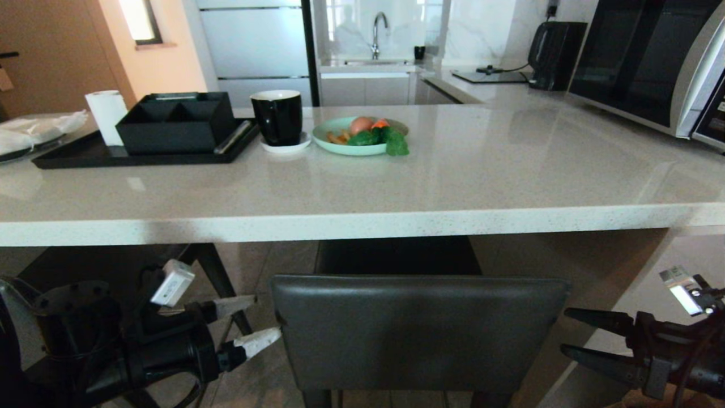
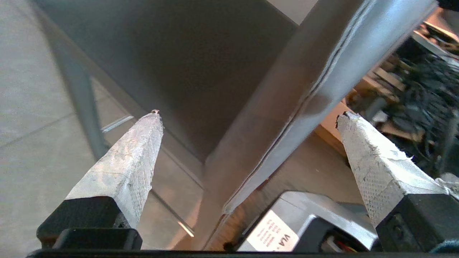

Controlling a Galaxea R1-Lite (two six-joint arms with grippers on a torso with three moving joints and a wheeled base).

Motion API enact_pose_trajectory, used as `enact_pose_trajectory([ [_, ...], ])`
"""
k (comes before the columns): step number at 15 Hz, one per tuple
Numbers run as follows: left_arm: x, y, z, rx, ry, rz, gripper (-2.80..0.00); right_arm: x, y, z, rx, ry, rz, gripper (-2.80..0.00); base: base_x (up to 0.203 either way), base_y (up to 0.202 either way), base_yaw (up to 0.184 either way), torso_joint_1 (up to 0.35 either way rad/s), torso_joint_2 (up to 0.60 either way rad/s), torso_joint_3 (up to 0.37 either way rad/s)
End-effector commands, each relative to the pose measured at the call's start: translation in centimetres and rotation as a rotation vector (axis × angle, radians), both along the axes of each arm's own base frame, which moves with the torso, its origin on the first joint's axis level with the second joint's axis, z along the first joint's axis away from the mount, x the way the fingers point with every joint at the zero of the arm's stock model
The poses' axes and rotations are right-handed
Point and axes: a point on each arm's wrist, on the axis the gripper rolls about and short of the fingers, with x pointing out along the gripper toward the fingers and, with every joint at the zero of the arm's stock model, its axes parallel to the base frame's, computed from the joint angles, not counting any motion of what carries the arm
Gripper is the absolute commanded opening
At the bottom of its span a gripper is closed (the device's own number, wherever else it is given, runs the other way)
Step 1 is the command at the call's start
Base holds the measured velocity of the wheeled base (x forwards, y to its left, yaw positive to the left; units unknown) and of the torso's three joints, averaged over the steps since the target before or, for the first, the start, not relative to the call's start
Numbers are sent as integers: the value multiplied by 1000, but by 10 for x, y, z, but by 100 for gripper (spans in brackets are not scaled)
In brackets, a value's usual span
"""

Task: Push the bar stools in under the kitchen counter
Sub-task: Pull the gray chair out from under the dining table

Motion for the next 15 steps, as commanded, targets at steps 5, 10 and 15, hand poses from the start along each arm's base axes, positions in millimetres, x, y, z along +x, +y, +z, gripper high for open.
enact_pose_trajectory([
  [5,15,-7,-8,-7,8,-50,0,28,7,-12,10,-40,95,0,0,0,0,0,0,0],
  [10,16,-27,-1,-14,-32,-134,0,37,15,-17,34,-91,189,0,0,0,0,0,0,0],
  [15,24,-39,0,-19,-55,-169,0,42,30,-21,39,-86,261,0,0,0,0,0,0,0],
])
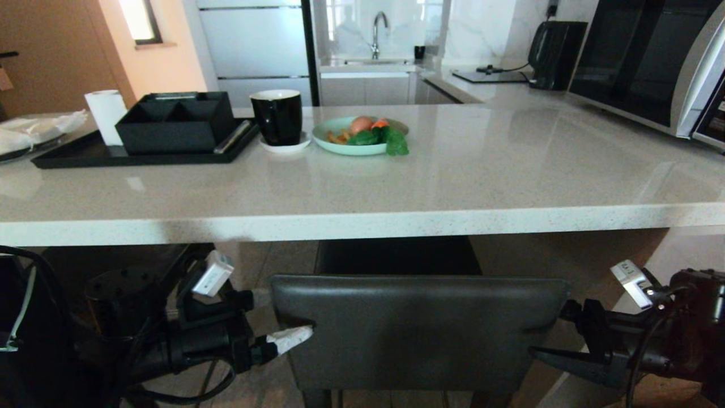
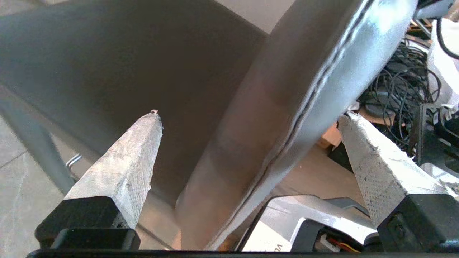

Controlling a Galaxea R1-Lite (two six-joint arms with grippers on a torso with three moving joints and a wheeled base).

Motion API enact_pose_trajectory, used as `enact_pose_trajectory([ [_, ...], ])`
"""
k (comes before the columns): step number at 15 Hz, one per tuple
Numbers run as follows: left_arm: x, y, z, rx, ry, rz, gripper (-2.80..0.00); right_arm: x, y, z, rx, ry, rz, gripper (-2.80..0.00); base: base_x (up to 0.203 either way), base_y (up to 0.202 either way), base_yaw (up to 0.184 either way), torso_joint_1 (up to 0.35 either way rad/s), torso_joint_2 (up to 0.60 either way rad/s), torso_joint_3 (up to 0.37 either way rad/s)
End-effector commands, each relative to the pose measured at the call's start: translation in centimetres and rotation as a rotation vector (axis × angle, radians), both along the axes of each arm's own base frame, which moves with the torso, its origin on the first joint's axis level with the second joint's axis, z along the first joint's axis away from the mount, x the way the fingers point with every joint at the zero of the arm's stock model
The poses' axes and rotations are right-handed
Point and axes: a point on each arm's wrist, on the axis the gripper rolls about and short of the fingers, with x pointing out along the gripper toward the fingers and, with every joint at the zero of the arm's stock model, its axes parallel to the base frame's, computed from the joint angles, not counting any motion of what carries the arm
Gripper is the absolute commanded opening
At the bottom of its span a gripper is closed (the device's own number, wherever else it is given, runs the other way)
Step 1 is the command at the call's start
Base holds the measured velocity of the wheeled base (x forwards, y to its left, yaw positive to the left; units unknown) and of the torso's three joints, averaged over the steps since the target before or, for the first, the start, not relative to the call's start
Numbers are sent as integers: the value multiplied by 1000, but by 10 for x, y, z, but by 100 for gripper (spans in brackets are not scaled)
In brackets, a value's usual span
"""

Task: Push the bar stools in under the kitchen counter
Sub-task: Pull the gray chair out from under the dining table

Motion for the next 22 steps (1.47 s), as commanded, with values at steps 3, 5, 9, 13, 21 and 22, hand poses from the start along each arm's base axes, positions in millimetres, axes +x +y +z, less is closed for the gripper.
enact_pose_trajectory([
  [3,8,-7,-5,2,-1,-13,0,12,10,-6,7,9,54,0,0,0,0,0,0,0],
  [5,9,-7,-9,7,11,-7,0,16,16,-6,13,9,88,0,0,0,0,0,0,0],
  [9,6,-9,-7,9,3,-17,0,20,27,-1,19,3,127,0,0,0,0,0,0,0],
  [13,6,-9,-5,6,-8,-16,0,20,28,-1,21,8,130,0,0,0,0,0,0,0],
  [21,3,-28,-6,17,-14,-32,0,25,33,3,31,10,145,0,0,0,0,0,0,0],
  [22,3,-28,-7,19,-10,-22,0,25,33,3,31,10,147,0,0,0,0,0,0,0],
])
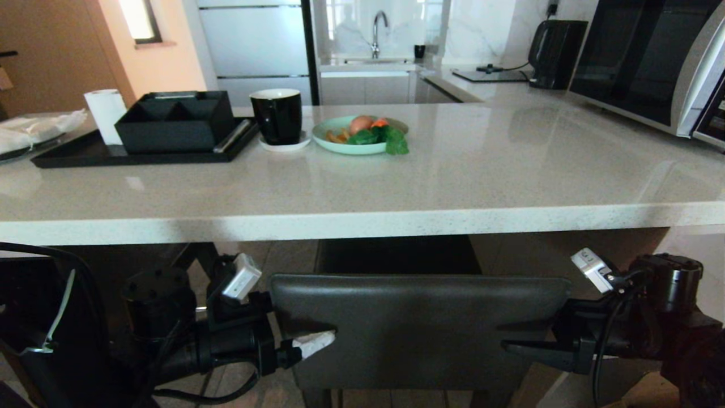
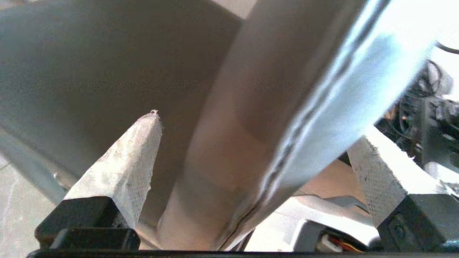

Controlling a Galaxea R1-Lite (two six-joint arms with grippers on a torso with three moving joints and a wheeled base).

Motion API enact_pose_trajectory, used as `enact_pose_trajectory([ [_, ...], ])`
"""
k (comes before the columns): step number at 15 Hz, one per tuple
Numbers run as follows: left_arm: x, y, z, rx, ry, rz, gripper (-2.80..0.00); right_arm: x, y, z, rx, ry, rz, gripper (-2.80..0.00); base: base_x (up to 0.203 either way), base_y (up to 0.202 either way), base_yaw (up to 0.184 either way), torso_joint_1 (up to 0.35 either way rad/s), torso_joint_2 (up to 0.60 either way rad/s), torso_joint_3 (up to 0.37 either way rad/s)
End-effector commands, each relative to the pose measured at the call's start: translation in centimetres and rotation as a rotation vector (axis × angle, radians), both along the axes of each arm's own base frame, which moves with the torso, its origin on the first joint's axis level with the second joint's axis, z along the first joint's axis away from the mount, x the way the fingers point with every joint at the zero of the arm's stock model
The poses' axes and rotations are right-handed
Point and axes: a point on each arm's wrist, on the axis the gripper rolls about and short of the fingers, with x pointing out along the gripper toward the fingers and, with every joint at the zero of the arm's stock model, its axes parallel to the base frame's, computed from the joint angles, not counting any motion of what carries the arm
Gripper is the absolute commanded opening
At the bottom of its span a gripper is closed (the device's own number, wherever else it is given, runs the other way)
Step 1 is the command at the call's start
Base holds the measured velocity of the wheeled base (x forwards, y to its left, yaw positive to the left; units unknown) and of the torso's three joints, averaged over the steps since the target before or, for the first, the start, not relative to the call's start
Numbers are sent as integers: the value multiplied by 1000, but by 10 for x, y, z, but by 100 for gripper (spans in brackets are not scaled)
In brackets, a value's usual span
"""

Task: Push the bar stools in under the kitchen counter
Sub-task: Pull the gray chair out from under the dining table

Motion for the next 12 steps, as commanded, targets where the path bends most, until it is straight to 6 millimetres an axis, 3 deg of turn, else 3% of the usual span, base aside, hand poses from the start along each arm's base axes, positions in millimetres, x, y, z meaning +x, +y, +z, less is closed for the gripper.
enact_pose_trajectory([
  [1,0,-1,-1,0,0,11,0,0,2,0,2,-6,15,0,-98,0,5,7,9,-1],
  [12,1,-5,2,-4,-14,10,0,3,3,-7,4,-3,12,0,-191,0,-2,3,3,3],
])
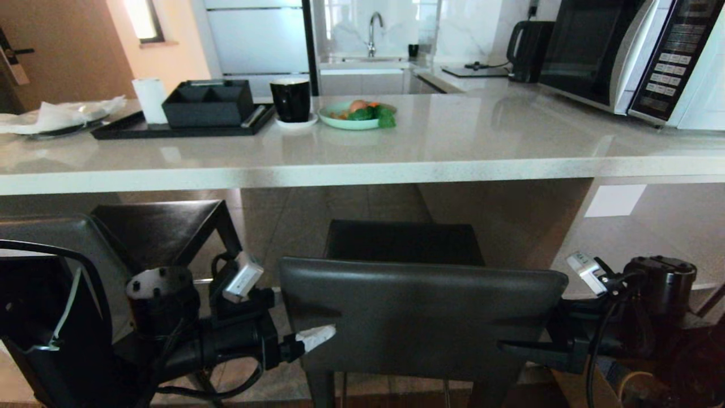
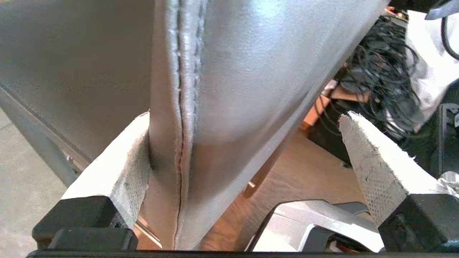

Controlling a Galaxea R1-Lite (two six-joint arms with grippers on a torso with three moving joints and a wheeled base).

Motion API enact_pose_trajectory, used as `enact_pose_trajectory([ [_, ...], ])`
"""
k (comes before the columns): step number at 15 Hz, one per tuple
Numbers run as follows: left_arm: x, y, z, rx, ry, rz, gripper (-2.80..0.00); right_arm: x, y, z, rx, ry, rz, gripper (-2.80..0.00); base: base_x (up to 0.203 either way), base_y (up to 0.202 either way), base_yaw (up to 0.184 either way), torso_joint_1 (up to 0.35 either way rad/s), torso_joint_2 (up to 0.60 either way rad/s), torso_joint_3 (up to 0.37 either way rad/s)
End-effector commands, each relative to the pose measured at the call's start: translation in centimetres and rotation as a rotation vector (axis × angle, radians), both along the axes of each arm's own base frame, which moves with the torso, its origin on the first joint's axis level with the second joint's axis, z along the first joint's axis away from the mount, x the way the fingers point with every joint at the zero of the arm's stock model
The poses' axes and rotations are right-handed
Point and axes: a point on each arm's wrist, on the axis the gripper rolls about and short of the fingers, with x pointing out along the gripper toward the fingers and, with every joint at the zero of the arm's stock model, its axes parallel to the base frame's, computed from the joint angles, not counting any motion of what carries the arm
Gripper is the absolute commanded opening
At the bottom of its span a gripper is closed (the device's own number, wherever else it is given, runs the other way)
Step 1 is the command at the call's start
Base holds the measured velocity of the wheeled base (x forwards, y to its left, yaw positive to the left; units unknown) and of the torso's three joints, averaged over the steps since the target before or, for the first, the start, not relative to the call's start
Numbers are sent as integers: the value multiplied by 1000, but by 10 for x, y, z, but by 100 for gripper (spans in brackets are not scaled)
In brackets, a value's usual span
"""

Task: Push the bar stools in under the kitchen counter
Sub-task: Pull the gray chair out from under the dining table

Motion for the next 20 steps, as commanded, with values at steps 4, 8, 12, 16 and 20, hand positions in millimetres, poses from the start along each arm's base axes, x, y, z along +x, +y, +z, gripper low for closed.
enact_pose_trajectory([
  [4,-3,-5,5,-11,-24,-22,0,0,0,1,2,-12,3,0,-192,0,0,2,2,2],
  [8,-7,-14,6,-2,-26,14,0,1,0,1,0,-8,-4,0,-193,0,-1,2,0,3],
  [12,-13,-21,7,-4,-26,-15,0,1,-1,1,-5,-8,-24,0,-194,0,-2,1,1,3],
  [16,-14,-21,8,-5,-30,-14,0,1,-1,1,-8,-9,-38,0,-192,0,-1,0,3,1],
  [20,-15,-21,9,-7,-35,-14,0,2,-1,2,-8,-10,-40,0,-35,0,0,-1,0,1],
])
